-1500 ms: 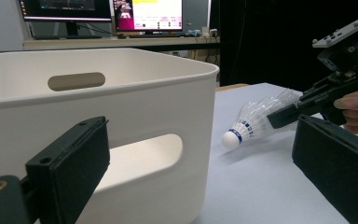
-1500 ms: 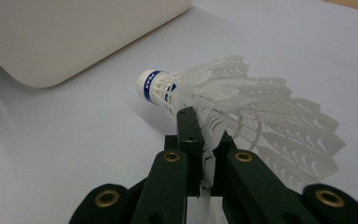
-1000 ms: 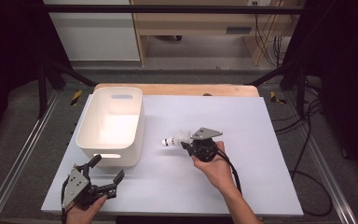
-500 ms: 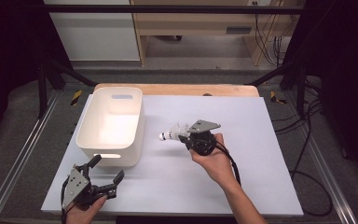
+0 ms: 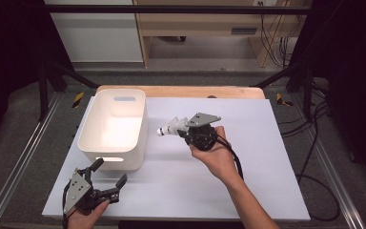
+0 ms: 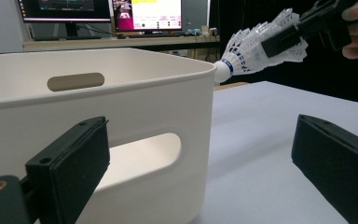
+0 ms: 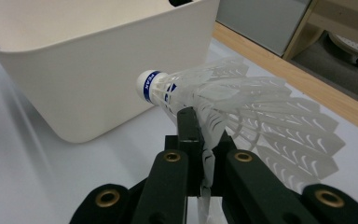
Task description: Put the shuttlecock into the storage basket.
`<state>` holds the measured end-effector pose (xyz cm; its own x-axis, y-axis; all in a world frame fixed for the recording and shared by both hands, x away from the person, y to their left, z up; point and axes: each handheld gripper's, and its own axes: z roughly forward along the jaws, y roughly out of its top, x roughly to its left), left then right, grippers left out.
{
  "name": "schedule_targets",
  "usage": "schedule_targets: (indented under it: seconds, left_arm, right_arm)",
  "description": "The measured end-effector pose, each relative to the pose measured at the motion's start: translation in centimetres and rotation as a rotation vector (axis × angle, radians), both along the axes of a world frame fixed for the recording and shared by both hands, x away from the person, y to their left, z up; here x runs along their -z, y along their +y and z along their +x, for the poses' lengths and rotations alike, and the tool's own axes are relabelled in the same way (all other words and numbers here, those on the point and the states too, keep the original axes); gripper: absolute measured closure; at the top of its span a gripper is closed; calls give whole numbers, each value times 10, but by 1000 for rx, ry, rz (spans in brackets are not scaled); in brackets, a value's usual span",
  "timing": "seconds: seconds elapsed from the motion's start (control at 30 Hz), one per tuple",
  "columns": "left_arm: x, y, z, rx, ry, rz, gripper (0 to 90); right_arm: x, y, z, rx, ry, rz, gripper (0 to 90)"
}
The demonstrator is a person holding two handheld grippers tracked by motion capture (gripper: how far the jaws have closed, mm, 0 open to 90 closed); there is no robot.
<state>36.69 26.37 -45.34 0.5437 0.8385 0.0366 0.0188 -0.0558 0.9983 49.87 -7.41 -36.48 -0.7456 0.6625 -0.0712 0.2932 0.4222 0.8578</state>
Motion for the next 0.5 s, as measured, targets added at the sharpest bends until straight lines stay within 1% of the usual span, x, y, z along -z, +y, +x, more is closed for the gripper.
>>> schedule_targets:
  seconds: [0.13,0.27,0.4,0.5]
  left_arm:
    - [0,0,0,1,2,0,42]
    - [0,0,0,0,1,-1,42]
    - [0,-1,1,2,2,4,42]
    - [0,-1,0,3,1,5,41]
  right_arm:
    - [-13,3,5,-1,-14,-6,891]
    - [-29,9,9,-13,-41,-14,891]
    - [-47,15,15,-20,-58,0,890]
    - [-56,21,21,-28,-67,-8,890]
